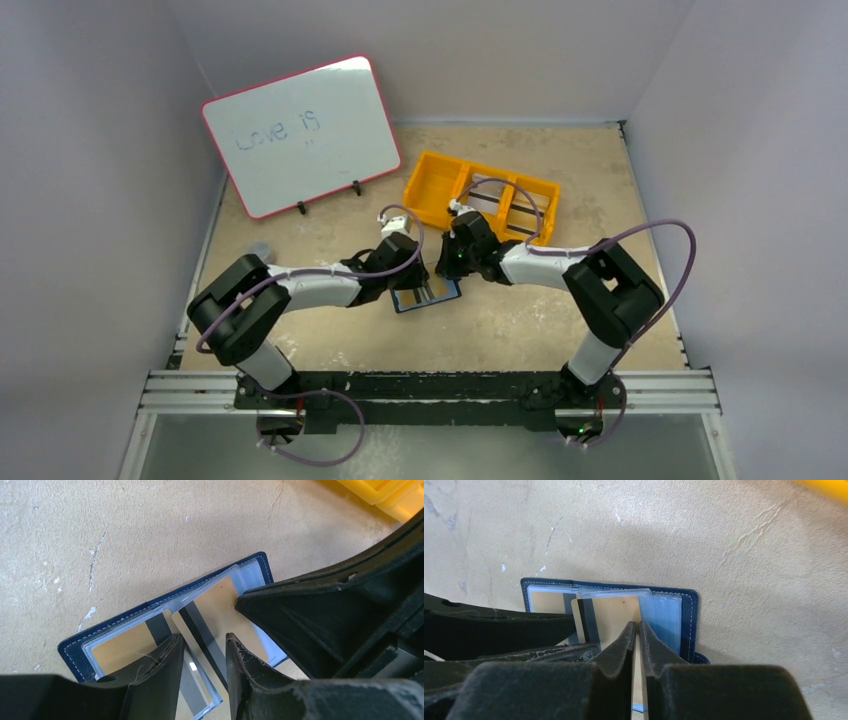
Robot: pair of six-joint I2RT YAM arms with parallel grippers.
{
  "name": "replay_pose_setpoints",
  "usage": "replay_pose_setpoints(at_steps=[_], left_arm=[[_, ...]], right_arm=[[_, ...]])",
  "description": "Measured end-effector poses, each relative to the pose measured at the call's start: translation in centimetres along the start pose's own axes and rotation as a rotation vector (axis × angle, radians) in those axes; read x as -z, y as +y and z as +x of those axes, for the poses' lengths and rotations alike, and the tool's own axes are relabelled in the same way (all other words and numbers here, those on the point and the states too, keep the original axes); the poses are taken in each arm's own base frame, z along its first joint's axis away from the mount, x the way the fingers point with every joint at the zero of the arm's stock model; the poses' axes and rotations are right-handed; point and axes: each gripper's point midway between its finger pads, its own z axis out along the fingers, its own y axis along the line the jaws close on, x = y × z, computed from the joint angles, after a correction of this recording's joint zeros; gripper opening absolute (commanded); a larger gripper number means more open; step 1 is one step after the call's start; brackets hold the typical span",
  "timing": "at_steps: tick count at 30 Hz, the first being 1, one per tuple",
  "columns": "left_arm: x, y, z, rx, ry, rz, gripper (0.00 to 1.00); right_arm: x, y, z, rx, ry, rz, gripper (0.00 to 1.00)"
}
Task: Take the credit cards out of the card holder
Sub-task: Remove the credit card from the card holder.
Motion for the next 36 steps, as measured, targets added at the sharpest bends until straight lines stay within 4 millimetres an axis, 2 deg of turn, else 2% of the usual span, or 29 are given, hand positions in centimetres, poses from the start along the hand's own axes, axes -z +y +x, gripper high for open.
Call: replay_pose_setpoints(at_steps=[11,23,30,34,36], left_arm=[[-0.28,0.07,-0.21,0.209,-0.057,0.022,0.33],[-0.74,0.52,-0.01,0.489,-0.169,0.178,0.15],[-0.92,0.16,-0.07,0.515,-0.178,0.215,0.12],[-0.97,0.11,0.07,0.518,-0.179,0.232,0.0],[-0.96,0.16,0.12,0.526,-0.18,0.236,0.0]], right_arm=[[-0.31,0.12,0.13,-0.104,-0.03,-0.042,0.05],[-0.36,-0.15,-0.19,-0.131,-0.057,-0.051,0.04],[-0.52,0.01,-0.2,-0.138,-0.06,-0.064,0.04],[-0.54,0.03,-0.19,-0.139,-0.061,-0.066,0.04],[-0.54,0.02,-0.2,-0.139,-0.061,-0.066,0.03]])
